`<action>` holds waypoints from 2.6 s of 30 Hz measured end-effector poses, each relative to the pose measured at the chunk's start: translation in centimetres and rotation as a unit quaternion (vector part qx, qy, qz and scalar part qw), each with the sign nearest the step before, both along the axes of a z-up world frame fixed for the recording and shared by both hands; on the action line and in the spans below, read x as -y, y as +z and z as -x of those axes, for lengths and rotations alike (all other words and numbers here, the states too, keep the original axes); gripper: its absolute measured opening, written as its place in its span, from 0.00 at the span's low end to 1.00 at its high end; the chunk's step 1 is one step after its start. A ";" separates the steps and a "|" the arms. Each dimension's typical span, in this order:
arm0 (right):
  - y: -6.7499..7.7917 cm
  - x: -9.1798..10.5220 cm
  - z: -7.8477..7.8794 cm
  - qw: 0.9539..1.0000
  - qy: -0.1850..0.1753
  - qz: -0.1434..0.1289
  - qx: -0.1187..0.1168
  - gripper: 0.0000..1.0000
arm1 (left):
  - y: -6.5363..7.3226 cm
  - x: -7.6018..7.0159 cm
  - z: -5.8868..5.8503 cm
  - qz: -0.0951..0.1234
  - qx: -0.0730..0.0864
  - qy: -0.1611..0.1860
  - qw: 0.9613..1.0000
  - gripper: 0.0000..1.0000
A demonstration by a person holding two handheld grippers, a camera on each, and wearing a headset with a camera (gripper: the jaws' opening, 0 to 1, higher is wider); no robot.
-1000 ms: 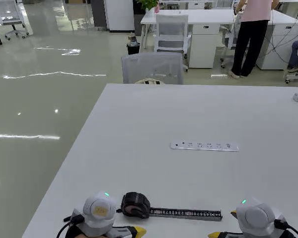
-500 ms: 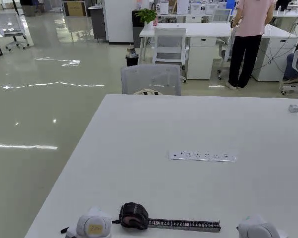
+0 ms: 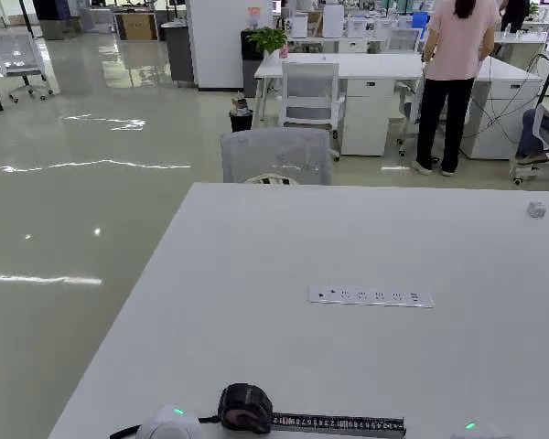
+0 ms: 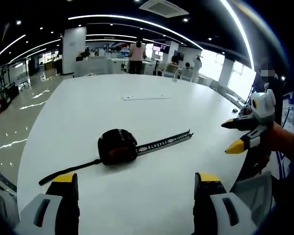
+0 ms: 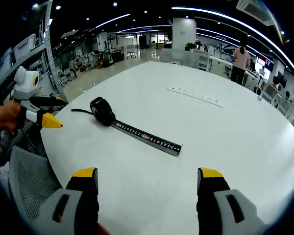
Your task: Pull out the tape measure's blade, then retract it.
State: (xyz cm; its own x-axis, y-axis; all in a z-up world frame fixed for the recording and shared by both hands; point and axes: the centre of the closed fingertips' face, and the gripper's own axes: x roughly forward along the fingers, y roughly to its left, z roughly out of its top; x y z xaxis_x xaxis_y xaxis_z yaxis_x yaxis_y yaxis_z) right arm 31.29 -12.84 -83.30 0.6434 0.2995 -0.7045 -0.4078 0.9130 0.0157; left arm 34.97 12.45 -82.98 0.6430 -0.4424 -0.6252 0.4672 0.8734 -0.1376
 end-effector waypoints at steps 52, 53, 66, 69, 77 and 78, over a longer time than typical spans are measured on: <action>2.2 0.1 2.7 0.999 -0.045 -0.003 -0.014 0.96 | 2.3 -2.2 3.0 -0.012 -0.019 0.080 0.997 1.00; 2.1 0.1 2.7 0.999 -0.045 -0.003 -0.015 0.96 | 2.2 -2.3 2.9 -0.016 -0.019 0.083 0.996 1.00; 1.4 -0.4 2.1 0.999 -0.033 0.003 -0.025 0.95 | 2.5 -2.5 1.7 -0.022 -0.007 0.112 0.993 1.00; 1.2 -0.4 1.9 0.999 -0.031 0.005 -0.027 0.94 | 2.4 -2.3 1.5 -0.021 -0.008 0.112 0.993 1.00; 1.0 -0.3 1.6 0.999 -0.030 0.007 -0.030 0.94 | 1.9 -1.9 0.8 -0.023 -0.010 0.111 0.993 0.99; 0.9 -0.3 1.6 0.999 -0.030 0.008 -0.030 0.94 | 1.9 -1.8 0.8 -0.024 -0.011 0.111 0.994 0.99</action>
State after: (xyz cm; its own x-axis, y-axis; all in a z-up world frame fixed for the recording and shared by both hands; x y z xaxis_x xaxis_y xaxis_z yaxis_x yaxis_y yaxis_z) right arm 29.71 -12.54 -82.40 0.6166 0.2495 -0.7467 -0.3505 0.9363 0.0235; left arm 34.18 14.30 -81.09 0.7078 -0.2613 -0.6563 0.2603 0.9602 -0.1016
